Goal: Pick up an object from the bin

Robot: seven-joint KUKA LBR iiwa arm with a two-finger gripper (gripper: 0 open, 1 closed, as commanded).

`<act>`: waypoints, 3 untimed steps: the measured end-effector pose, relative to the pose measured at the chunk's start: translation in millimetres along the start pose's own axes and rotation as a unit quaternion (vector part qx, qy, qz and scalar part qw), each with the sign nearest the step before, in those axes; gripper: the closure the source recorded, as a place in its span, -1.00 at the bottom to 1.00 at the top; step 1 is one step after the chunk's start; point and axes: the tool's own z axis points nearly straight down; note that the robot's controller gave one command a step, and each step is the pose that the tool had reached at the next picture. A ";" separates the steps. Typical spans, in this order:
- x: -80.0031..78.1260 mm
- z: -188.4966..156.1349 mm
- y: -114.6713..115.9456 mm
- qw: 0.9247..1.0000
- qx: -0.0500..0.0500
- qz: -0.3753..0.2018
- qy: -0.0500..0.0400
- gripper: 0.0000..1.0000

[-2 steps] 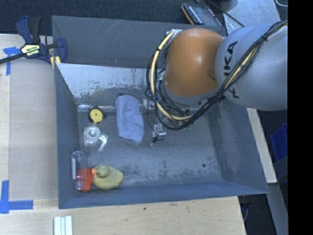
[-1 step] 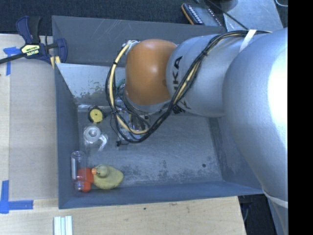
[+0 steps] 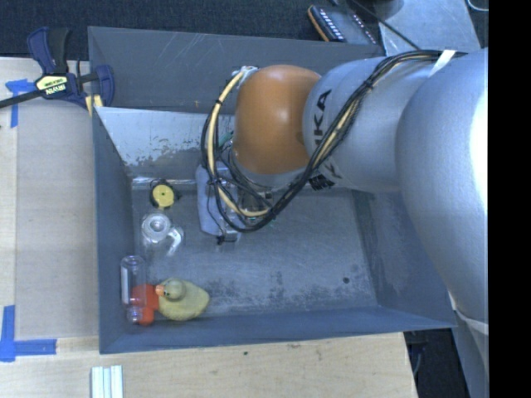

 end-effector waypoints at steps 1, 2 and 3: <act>20.2 47.6 -43.1 1.000 -0.001 -0.012 -0.005 1.00; 20.2 47.6 -43.1 1.000 -0.001 -0.012 -0.005 1.00; 35.8 49.5 -67.5 0.989 -0.001 -0.148 -0.009 1.00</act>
Offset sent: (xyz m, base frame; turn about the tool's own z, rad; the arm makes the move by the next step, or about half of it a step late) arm 0.0000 0.0000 0.0000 0.0000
